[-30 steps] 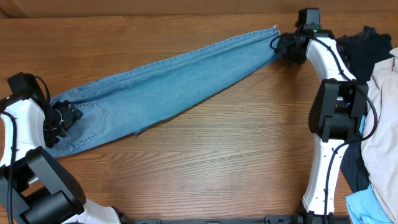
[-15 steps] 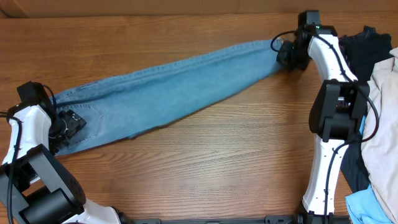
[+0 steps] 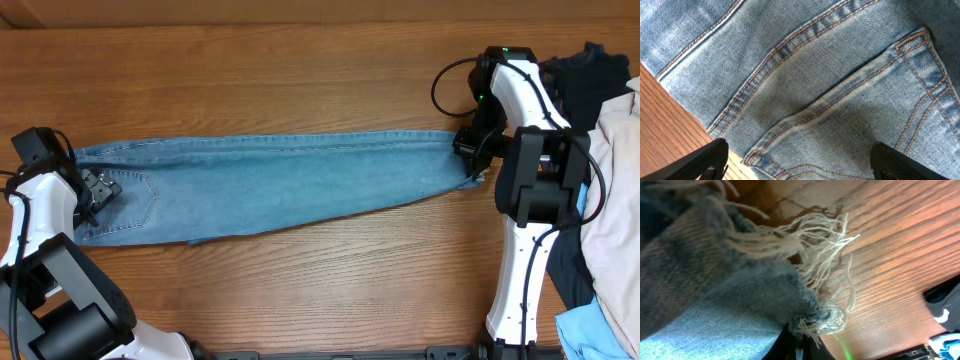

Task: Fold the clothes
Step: 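Drag the stacked hems down-right with the right gripper to straighten the jeans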

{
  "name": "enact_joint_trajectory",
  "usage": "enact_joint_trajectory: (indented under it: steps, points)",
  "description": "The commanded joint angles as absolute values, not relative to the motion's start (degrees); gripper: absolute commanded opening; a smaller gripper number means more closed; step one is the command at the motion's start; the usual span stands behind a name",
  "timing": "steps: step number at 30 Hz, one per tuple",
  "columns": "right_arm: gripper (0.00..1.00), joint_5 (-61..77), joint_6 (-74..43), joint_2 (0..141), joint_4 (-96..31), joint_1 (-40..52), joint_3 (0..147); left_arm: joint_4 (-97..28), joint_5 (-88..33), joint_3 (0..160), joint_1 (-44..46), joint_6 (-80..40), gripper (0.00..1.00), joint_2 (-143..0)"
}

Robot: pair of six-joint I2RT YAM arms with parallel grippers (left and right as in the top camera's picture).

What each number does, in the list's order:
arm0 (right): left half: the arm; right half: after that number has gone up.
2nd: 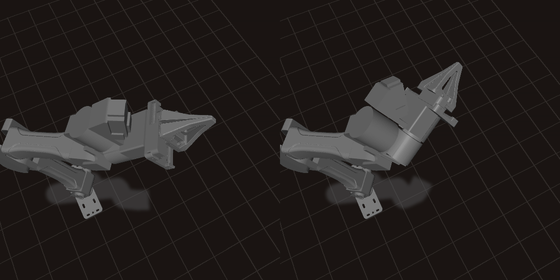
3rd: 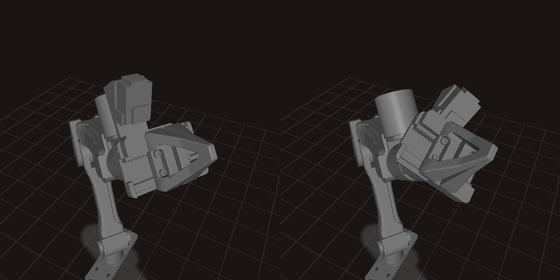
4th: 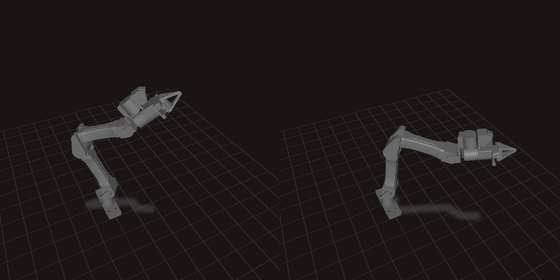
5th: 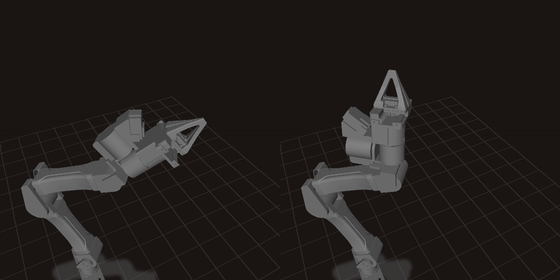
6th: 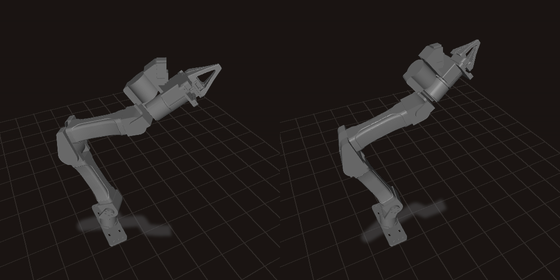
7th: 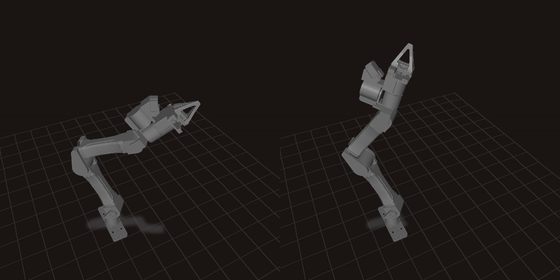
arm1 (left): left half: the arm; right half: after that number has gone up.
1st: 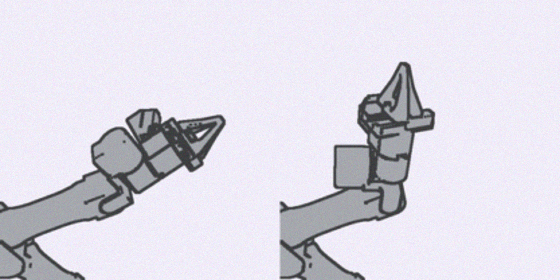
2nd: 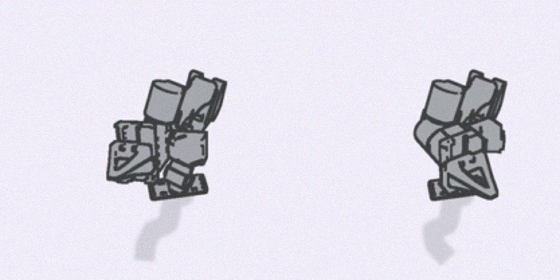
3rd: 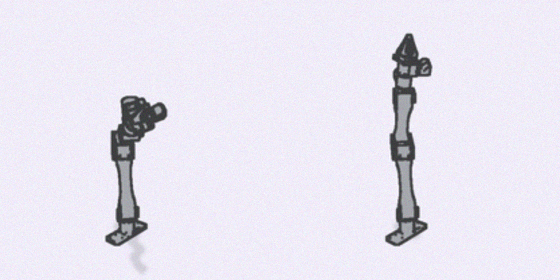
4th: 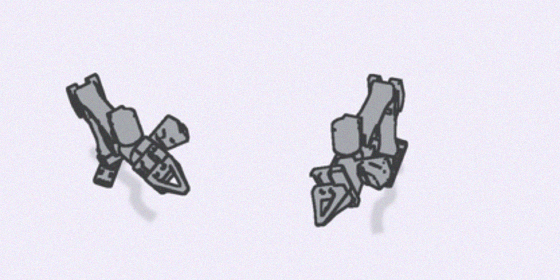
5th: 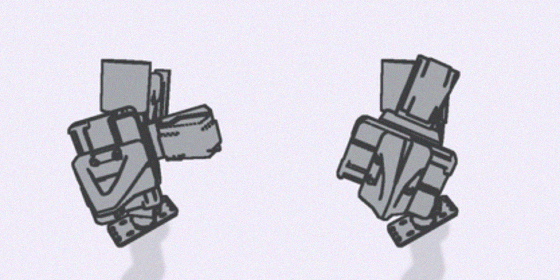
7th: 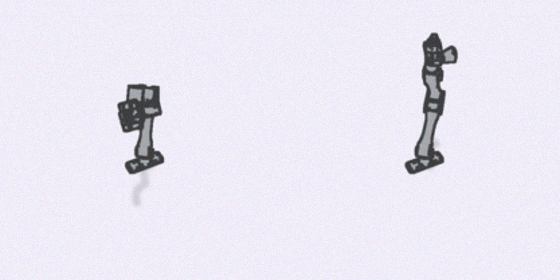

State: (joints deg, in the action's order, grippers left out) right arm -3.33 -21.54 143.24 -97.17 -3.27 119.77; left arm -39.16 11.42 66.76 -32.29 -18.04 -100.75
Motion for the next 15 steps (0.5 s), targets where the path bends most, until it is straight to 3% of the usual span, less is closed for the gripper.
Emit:
enact_joint_trajectory:
  steps: [1,3,4,6,15]
  points:
    - [0.1,-3.4,-21.2,137.9,-97.1,-2.1,119.5,-38.9,12.4,66.5,-32.7,-16.7,0.93,-100.9]
    - [0.17,-4.5,-21.4,133.1,-96.5,-2.1,119.5,-38.9,11.9,66.5,-32.7,-16.7,0.98,-100.9]
    - [0.36,-5.2,-21.4,130.2,-94.8,-2.4,119.5,-39.0,11.6,66.5,-32.7,-16.7,0.99,-100.9]
    - [0.47,-5.5,-20.5,128.7,-93.1,-2.9,119.5,-39.0,10.4,66.5,-32.7,-16.7,1.0,-100.9]
    - [0.5,-3.4,-14.7,129.1,-83.8,-3.4,116.4,-39.9,7.9,66.5,-32.6,-16.7,1.0,-100.9]
